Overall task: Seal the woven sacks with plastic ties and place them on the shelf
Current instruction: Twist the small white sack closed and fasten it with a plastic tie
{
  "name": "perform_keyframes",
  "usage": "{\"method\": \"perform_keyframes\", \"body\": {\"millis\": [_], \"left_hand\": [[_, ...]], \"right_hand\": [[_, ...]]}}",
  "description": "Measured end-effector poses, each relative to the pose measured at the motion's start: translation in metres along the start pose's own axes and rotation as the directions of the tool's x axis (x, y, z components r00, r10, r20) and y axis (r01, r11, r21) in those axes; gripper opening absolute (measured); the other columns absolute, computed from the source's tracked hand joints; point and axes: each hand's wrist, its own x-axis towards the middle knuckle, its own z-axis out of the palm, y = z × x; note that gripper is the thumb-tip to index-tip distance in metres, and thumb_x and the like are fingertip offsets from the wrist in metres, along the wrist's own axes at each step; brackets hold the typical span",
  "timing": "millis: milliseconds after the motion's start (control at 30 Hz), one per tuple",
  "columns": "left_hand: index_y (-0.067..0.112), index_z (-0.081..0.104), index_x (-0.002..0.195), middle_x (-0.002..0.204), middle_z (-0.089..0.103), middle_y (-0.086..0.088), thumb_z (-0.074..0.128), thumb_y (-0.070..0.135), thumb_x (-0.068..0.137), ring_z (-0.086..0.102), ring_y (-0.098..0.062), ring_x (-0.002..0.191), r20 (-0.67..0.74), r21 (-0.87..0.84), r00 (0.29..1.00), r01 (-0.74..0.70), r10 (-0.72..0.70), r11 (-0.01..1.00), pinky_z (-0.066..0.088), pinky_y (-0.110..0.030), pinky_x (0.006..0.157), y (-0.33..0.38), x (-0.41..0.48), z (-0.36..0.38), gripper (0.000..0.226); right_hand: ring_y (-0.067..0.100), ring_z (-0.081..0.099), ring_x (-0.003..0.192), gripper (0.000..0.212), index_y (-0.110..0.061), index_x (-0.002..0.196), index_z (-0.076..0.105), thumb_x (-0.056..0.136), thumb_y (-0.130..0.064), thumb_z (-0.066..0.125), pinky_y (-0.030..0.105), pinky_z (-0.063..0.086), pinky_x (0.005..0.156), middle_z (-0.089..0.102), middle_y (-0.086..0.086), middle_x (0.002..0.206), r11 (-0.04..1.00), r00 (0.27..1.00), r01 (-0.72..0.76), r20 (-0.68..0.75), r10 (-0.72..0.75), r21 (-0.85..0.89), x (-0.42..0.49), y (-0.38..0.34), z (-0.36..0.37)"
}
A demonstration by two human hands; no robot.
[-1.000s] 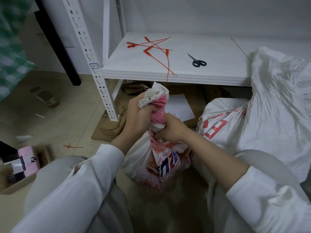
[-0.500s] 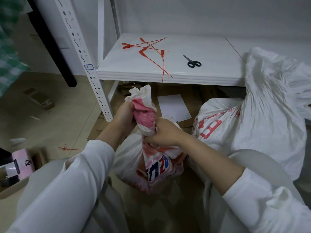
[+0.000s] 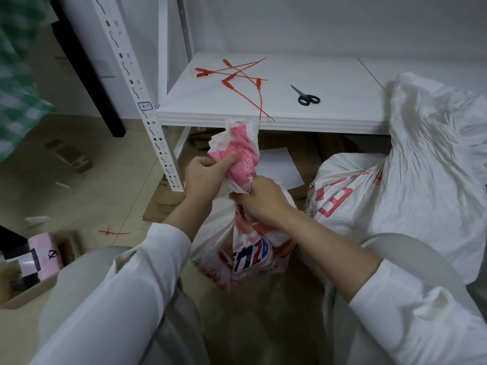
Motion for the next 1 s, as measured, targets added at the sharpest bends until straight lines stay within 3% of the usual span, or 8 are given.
{"method": "perform_keyframes", "body": {"millis": [133,300,400,533,667,733,833,1000], "left_hand": [[0.007,0.053,0.058,0.061,0.063,-0.014,0.078,0.042,0.075,0.062,-0.025,0.053,-0.083,0.098,0.990,-0.109,0.118,0.989,0.058,-0.041,0.063,-0.008,-0.007,0.004,0.046],[0.001,0.058,0.077,0.071,0.064,-0.013,0.062,0.017,0.087,0.064,-0.025,0.064,0.055,0.406,0.941,-0.327,0.335,0.853,0.057,-0.047,0.063,-0.026,-0.014,0.013,0.019],[-0.003,0.053,0.090,0.085,0.059,-0.021,0.071,0.040,0.065,0.063,-0.027,0.076,0.109,0.347,0.948,-0.318,0.299,0.882,0.058,-0.043,0.065,-0.033,-0.017,0.019,0.053],[0.014,0.052,0.115,0.110,0.062,-0.008,0.079,0.077,0.038,0.066,-0.022,0.097,0.051,0.307,0.993,-0.116,0.106,0.945,0.060,-0.040,0.074,-0.034,-0.008,0.016,0.103],[0.019,0.057,0.097,0.094,0.068,-0.007,0.081,0.048,0.068,0.069,-0.018,0.075,0.060,0.258,0.998,-0.032,0.018,0.966,0.057,-0.027,0.054,-0.030,-0.010,0.013,0.047],[0.018,0.060,0.089,0.086,0.069,-0.008,0.074,0.042,0.079,0.068,-0.021,0.072,0.020,0.288,0.998,-0.064,0.061,0.955,0.059,-0.032,0.058,-0.030,-0.008,0.014,0.029],[0.019,0.061,0.086,0.080,0.068,-0.006,0.070,0.041,0.083,0.070,-0.026,0.073,-0.003,0.336,0.985,-0.159,0.170,0.928,0.060,-0.045,0.069,-0.023,-0.008,0.015,0.024],[0.032,0.053,0.082,0.082,0.064,0.005,0.073,0.039,0.081,0.067,-0.015,0.076,-0.080,0.257,0.959,-0.244,0.272,0.935,0.060,-0.042,0.071,-0.008,-0.008,0.015,0.021]], "right_hand": [[0.018,0.056,0.072,0.024,-0.019,0.091,0.060,0.090,-0.042,0.058,0.027,0.039,0.063,0.056,-0.004,0.079,0.995,0.995,-0.058,-0.080,0.052,-0.080,0.000,-0.002,0.009],[0.017,0.053,0.065,0.021,-0.018,0.076,0.053,0.096,-0.025,0.053,0.022,0.034,0.053,0.056,-0.002,0.072,0.962,0.983,-0.112,-0.172,0.070,-0.250,-0.003,-0.001,0.017],[0.020,0.062,0.079,0.014,-0.011,0.100,0.062,0.097,-0.014,0.049,0.026,0.045,0.068,0.067,0.006,0.094,0.918,0.988,-0.089,-0.148,0.034,-0.387,-0.005,-0.004,0.016],[0.024,0.066,0.090,0.017,-0.008,0.111,0.057,0.097,-0.012,0.048,0.031,0.052,0.076,0.066,0.009,0.102,0.881,0.995,-0.063,-0.102,0.017,-0.469,-0.008,-0.006,0.031],[0.029,0.065,0.092,0.036,-0.008,0.131,0.044,0.096,-0.011,0.051,0.038,0.055,0.078,0.061,0.011,0.108,0.870,0.996,-0.005,-0.077,-0.038,-0.493,-0.011,-0.003,0.038],[0.030,0.064,0.093,0.037,-0.010,0.131,0.044,0.095,-0.010,0.052,0.037,0.054,0.078,0.060,0.011,0.110,0.862,0.996,0.000,-0.081,-0.048,-0.506,-0.011,-0.002,0.036],[0.029,0.065,0.089,0.030,-0.013,0.124,0.049,0.095,-0.017,0.055,0.035,0.051,0.073,0.062,0.009,0.106,0.893,0.990,-0.009,-0.132,-0.057,-0.450,-0.008,-0.003,0.030],[0.026,0.063,0.082,0.036,-0.014,0.119,0.049,0.088,-0.023,0.065,0.030,0.046,0.064,0.057,0.008,0.106,0.932,0.969,0.010,-0.227,-0.099,-0.363,-0.009,-0.005,0.020]]}}
